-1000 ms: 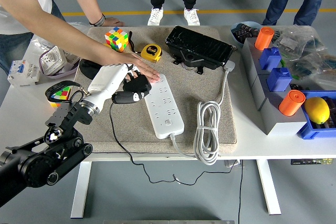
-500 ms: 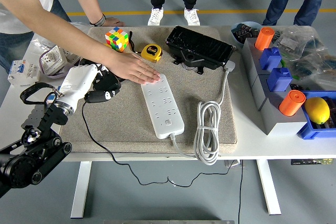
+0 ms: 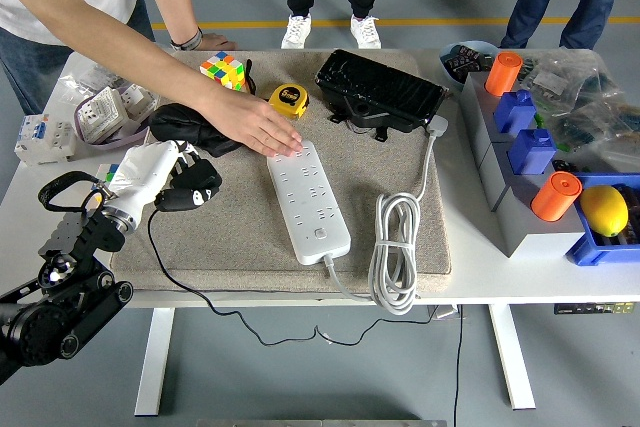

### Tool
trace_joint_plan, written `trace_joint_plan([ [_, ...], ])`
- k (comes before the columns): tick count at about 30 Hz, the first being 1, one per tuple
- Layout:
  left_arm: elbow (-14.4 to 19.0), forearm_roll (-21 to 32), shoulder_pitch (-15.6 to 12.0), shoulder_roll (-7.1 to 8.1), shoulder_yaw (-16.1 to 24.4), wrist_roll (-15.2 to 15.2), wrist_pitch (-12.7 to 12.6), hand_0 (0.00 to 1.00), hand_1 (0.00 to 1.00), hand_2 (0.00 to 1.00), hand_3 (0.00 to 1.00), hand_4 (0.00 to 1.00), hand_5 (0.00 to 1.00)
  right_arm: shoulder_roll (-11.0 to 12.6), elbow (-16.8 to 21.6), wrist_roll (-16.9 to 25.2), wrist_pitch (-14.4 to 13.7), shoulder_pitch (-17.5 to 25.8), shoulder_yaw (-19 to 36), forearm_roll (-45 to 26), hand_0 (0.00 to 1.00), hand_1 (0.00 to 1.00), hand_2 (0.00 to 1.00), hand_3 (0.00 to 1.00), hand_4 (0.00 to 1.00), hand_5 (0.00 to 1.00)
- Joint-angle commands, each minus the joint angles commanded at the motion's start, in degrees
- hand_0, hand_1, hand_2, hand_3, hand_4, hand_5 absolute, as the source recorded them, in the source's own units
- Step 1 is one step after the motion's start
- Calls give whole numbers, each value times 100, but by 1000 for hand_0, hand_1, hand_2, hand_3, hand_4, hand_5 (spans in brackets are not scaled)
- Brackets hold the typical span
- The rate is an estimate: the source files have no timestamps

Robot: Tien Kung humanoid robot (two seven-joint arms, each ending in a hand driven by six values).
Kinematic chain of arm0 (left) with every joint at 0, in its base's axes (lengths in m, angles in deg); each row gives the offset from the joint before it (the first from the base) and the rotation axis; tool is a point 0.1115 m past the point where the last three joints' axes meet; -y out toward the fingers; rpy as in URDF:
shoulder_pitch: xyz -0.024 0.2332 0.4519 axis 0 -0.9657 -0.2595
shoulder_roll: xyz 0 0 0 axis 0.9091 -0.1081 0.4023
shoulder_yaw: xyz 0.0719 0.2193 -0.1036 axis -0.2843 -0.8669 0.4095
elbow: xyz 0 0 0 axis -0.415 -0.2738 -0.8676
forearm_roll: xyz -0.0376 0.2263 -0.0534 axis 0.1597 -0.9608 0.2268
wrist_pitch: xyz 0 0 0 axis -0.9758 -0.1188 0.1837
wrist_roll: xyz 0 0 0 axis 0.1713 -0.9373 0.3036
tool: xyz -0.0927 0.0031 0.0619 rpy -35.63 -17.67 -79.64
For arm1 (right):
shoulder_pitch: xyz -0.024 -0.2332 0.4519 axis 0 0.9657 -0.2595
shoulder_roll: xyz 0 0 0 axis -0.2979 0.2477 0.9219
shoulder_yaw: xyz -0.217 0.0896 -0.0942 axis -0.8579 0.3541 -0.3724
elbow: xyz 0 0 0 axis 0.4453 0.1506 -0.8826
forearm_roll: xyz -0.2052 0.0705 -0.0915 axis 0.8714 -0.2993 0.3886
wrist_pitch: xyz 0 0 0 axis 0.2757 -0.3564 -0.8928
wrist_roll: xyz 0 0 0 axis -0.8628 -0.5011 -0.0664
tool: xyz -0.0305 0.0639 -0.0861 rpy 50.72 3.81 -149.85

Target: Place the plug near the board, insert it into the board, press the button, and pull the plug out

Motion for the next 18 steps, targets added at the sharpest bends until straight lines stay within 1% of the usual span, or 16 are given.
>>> trace_joint_plan([
  [4,-9,-12,-4,-1,-8,6,8,283,484,519,574,848,127,-3,26,-1,1,-1,31,22,608,608,556,543,725,215],
  [5,-16,-27,-5,-4,-4,26,22,311,512,547,583,862,151,-3,32,-2,2,-3,36,27,608,607,556,542,725,215],
  [7,-18,-31,-6,-7,0,50,50,311,512,547,583,862,151,-3,44,-1,3,-1,53,38,608,607,556,542,725,215],
  [10,2,-92,-20,-13,24,175,98,311,512,547,583,862,151,-4,48,-2,4,2,52,44,608,607,556,542,725,215],
  [11,3,-96,-24,-15,34,204,103,397,607,610,654,998,258,-4,47,-3,3,2,50,44,608,608,556,542,727,214],
  [17,26,-158,-54,-13,75,268,122,397,607,610,654,998,258,-6,45,-2,6,8,44,40,608,608,556,542,727,214],
  [18,30,-168,-58,-12,81,283,135,466,641,653,700,998,321,-6,45,-2,6,10,41,39,608,607,556,542,727,215],
])
